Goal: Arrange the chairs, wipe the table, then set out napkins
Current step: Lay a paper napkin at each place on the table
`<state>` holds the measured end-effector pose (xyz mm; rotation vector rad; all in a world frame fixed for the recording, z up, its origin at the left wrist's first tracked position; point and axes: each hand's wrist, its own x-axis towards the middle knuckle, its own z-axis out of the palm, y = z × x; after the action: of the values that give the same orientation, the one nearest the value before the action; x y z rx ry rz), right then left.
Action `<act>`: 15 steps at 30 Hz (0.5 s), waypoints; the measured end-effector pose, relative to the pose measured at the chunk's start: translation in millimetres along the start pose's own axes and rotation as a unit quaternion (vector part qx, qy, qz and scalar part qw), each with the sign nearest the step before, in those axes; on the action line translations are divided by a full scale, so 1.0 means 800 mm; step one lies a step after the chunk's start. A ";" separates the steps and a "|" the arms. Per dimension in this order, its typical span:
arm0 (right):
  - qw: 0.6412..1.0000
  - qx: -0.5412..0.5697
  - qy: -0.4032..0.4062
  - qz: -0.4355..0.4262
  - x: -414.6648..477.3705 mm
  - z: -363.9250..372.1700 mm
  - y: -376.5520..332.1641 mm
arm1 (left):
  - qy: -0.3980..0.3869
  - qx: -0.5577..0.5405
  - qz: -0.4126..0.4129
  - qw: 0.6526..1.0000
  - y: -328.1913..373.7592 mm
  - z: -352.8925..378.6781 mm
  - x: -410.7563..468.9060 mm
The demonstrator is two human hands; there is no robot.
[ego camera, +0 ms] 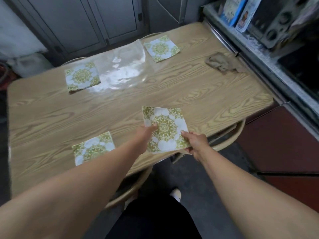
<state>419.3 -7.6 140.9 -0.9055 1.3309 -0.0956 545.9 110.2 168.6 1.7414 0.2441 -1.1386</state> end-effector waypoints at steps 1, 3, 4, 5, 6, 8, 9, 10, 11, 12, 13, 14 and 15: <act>1.000 -0.013 -0.007 -0.003 0.003 -0.010 -0.005 | 0.004 0.009 -0.003 1.000 0.000 0.010 0.001; 0.999 -0.038 -0.017 -0.011 0.008 -0.026 -0.014 | 0.016 0.036 -0.006 0.999 0.001 0.025 0.005; 0.998 -0.049 -0.017 -0.018 0.013 -0.033 -0.020 | 0.020 0.041 -0.007 0.999 0.001 0.034 0.005; 0.998 -0.064 -0.014 -0.025 0.017 -0.039 -0.024 | 0.021 0.040 -0.013 0.999 0.001 0.039 0.007; 0.996 -0.079 -0.008 -0.032 0.023 -0.045 -0.030 | 0.027 0.043 -0.020 0.999 0.002 0.046 0.009; 0.993 -0.107 0.006 -0.043 0.032 -0.052 -0.038 | 0.036 0.050 -0.036 0.997 0.002 0.053 0.014; 0.992 -0.118 0.013 -0.049 0.037 -0.054 -0.045 | 0.039 0.055 -0.039 0.997 0.006 0.057 0.018; 0.989 -0.133 0.017 -0.057 0.042 -0.056 -0.051 | 0.045 0.063 -0.041 0.996 0.010 0.061 0.022; 0.986 -0.149 0.019 -0.069 0.046 -0.057 -0.057 | 0.052 0.069 -0.044 0.995 0.014 0.064 0.028; 0.983 -0.165 0.022 -0.081 0.051 -0.058 -0.065 | 0.055 0.074 -0.045 0.995 0.020 0.067 0.035; 0.978 -0.186 0.024 -0.092 0.055 -0.060 -0.073 | 0.055 0.077 -0.044 0.995 0.025 0.070 0.042; 0.974 -0.203 0.027 -0.100 0.058 -0.062 -0.080 | 0.056 0.078 -0.041 0.995 0.031 0.073 0.047; 0.970 -0.216 0.038 -0.106 0.063 -0.065 -0.085 | 0.054 0.080 -0.043 0.994 0.036 0.076 0.055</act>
<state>418.2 -106.6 145.1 -1.4259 1.3463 -0.0056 551.9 32.3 149.1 1.9527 0.3035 -1.1525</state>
